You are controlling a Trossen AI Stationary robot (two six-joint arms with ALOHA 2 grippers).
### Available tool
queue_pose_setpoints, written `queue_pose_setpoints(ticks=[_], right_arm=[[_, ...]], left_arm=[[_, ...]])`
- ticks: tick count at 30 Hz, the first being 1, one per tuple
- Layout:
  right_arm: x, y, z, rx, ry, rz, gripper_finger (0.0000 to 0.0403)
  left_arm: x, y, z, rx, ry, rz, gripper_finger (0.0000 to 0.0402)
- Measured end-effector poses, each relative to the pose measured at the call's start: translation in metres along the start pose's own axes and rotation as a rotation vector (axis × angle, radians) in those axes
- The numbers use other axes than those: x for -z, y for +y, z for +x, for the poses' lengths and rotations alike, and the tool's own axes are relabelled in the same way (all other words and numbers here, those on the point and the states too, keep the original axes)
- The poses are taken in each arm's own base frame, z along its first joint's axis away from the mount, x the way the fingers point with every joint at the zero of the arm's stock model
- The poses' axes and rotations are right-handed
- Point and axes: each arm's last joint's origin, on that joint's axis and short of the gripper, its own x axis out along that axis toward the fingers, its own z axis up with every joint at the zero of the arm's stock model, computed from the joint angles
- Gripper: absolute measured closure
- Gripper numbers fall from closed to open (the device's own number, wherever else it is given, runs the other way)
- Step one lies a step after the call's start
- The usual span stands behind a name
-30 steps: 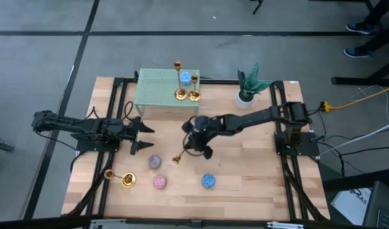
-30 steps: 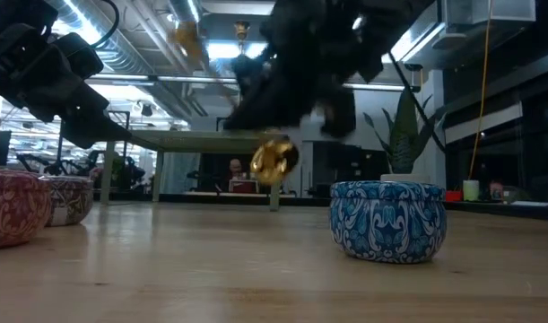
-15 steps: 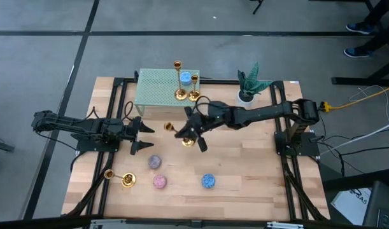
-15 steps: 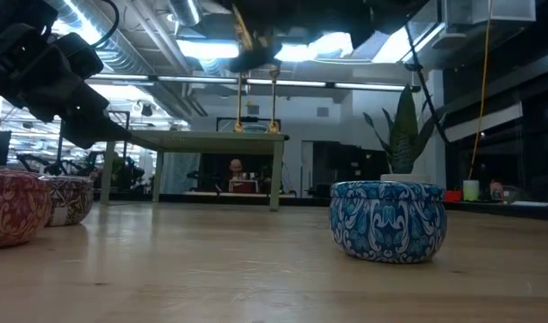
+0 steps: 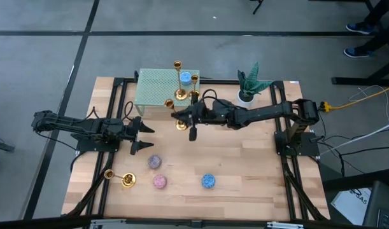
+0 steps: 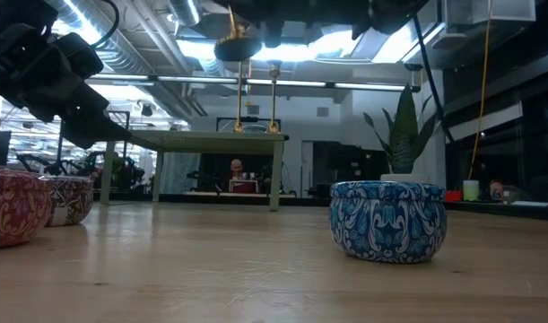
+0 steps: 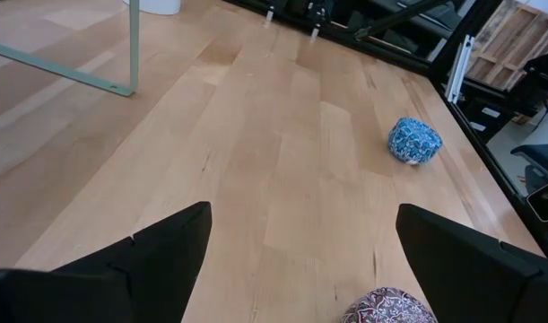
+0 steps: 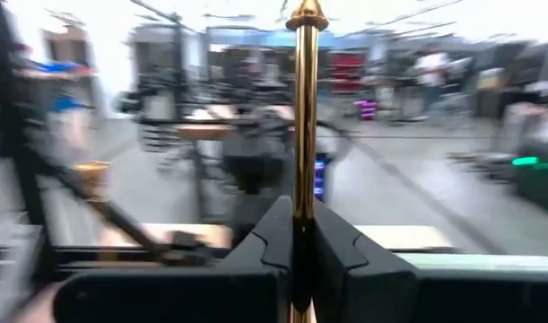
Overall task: Pick & Place candle stick holders
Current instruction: Put the gold candle holder on the shelf
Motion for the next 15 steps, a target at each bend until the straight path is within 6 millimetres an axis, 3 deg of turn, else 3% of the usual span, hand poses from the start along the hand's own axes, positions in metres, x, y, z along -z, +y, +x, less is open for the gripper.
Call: queue_pose_setpoints(ticks=[4,9,15], right_arm=[[-0.002,-0.006,0.0,0.119,-0.013,-0.087,0.0388],[-0.002,-0.022,-0.002,0.198,-0.037,-0.064,0.0388],[0.024,-0.039,-0.027,0.246,-0.173,0.013,0.0388]], left_arm=[[0.0,0.0,0.0,0.0,0.0,0.0,0.0048],[0.0,0.0,0.0,0.0,0.0,0.0,0.0049],[0.0,0.0,0.0,0.0,0.0,0.0,0.0049]])
